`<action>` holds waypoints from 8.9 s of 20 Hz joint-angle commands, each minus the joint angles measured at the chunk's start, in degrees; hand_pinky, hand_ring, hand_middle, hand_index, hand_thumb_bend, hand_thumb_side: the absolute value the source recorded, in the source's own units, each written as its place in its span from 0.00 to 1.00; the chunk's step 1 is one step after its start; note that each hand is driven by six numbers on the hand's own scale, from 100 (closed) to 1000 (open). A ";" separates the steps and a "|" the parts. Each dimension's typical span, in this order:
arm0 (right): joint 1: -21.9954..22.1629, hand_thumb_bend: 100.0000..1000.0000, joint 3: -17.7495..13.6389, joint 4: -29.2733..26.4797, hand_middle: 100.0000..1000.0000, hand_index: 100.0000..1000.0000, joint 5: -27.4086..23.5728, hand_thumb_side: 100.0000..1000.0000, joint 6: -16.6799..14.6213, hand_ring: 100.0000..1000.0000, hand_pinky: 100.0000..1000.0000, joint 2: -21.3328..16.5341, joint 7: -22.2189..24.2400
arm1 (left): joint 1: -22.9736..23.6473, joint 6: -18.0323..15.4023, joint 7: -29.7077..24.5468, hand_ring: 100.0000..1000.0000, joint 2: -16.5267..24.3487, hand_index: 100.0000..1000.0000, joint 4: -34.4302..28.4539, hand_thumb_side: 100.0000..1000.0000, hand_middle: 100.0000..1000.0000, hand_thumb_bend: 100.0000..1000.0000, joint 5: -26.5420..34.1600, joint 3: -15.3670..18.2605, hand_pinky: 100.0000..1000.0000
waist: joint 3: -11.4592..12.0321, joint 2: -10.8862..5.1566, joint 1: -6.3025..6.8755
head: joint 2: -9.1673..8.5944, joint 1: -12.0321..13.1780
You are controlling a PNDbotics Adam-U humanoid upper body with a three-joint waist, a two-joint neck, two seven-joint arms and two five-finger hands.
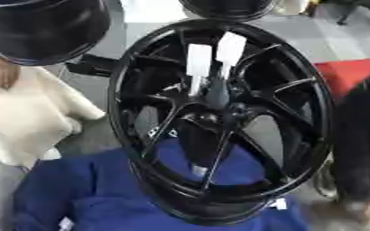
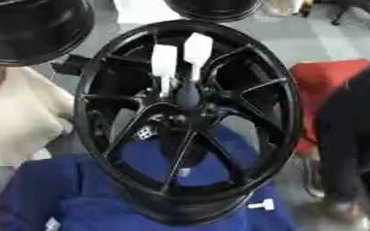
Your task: Pull the pin out of the wheel hub.
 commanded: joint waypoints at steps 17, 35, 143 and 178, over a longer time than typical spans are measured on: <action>-1.57 0.00 4.75 -14.04 0.79 0.84 12.66 0.46 -4.00 0.82 0.86 -6.30 21.54 | 7.05 -2.37 1.20 0.80 -6.95 0.86 -4.76 0.59 0.78 0.57 -10.13 1.37 0.81 | 0.18 0.40 -0.81 | -2.57 -0.25; -1.02 0.08 8.62 -35.83 0.79 0.84 17.05 0.06 -7.92 0.87 0.88 -12.55 44.86 | 6.30 -2.69 0.23 0.79 -6.68 0.85 -4.76 0.58 0.78 0.56 -9.81 1.22 0.81 | 2.46 4.13 -2.13 | -5.01 -1.74; -4.54 0.00 14.43 -22.53 0.30 0.34 25.23 0.00 -18.74 0.69 0.80 -10.33 38.71 | 5.39 -2.34 1.82 0.78 -9.21 0.83 -4.76 0.58 0.76 0.49 -9.23 1.90 0.82 | 5.81 12.15 -5.43 | -10.20 -6.29; 20.55 0.00 -15.78 -8.23 0.31 0.36 25.44 0.00 -0.97 0.61 0.78 -22.47 12.51 | 7.51 -2.27 2.95 0.78 -9.86 0.83 -4.76 0.59 0.77 0.47 -8.95 3.18 0.83 | 0.15 9.25 -3.38 | -7.19 -1.70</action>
